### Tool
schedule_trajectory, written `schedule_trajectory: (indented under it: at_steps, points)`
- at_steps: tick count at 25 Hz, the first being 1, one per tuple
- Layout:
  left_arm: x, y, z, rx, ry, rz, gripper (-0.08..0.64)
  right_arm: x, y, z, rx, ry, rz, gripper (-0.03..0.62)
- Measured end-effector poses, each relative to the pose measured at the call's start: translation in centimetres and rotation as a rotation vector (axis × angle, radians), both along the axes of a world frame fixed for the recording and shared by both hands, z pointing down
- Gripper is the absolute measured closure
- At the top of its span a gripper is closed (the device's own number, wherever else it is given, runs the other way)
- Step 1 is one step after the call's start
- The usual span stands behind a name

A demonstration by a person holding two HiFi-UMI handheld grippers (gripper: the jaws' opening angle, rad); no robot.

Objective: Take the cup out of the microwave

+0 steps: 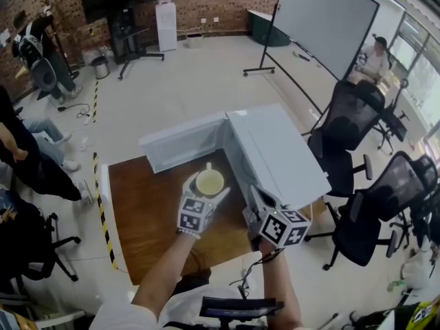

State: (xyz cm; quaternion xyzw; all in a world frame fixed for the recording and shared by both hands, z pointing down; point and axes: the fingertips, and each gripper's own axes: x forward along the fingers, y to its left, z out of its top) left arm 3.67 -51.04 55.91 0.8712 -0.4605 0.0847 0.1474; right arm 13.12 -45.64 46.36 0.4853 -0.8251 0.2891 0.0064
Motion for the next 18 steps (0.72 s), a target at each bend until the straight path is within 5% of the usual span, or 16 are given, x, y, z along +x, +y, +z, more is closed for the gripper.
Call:
schedule_trajectory:
  at_steps: [18]
  points:
    - [-3.2,15.2,-6.0,-0.02,0.038,-0.054,0.106,-1.5,7.4,2.9,-0.024,0.042,-0.078,0.584]
